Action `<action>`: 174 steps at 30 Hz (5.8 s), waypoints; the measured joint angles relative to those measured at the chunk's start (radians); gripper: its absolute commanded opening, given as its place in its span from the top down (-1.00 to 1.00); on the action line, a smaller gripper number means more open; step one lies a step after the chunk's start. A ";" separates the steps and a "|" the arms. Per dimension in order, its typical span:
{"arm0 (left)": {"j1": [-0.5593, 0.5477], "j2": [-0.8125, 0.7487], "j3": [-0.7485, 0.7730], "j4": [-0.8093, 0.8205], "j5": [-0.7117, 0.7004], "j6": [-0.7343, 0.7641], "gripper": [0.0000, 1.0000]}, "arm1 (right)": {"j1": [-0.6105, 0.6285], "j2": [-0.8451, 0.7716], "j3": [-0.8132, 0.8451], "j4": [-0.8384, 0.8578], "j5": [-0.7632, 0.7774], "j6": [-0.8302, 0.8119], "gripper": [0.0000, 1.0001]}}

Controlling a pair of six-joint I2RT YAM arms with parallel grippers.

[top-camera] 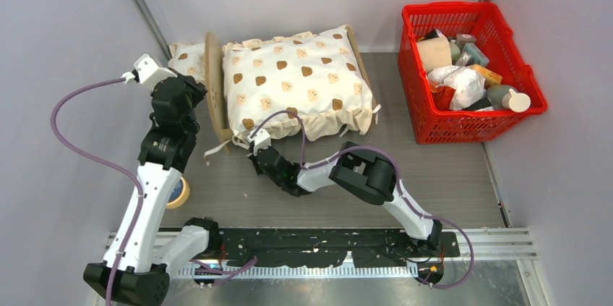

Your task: Set up the pet bed

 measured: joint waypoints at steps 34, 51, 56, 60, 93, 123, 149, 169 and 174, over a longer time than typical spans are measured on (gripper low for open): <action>0.435 -0.210 -0.881 0.029 0.562 -0.925 -0.16 | -0.001 0.008 0.011 0.009 -0.099 0.021 0.90; 0.401 0.013 -0.916 0.283 0.562 -1.124 1.00 | -0.001 -0.001 -0.017 0.035 -0.107 0.040 0.90; 0.401 -0.080 -0.717 0.145 0.459 -1.045 1.00 | -0.001 -0.003 -0.024 0.046 -0.113 0.058 0.90; 0.401 -0.137 -0.594 0.187 0.370 -0.960 1.00 | -0.004 0.006 -0.007 0.040 -0.113 0.064 0.90; 0.327 0.009 -0.473 0.524 0.414 -0.368 1.00 | -0.007 0.021 -0.099 0.191 0.173 0.166 0.90; 0.197 0.045 -0.325 0.547 0.426 0.243 1.00 | 0.089 0.169 0.175 0.103 0.071 0.067 0.90; -0.220 -0.067 -0.300 -0.039 0.259 0.293 -0.02 | -0.116 -1.092 -0.392 -0.640 0.070 0.027 -0.21; -0.261 0.266 -0.296 -0.085 -0.027 0.372 1.00 | -0.568 -1.117 -0.368 -0.877 -0.033 -0.126 -0.26; -0.266 0.208 -0.338 -0.064 -0.103 0.392 1.00 | -0.568 -1.129 -0.368 -0.877 -0.040 -0.125 -0.22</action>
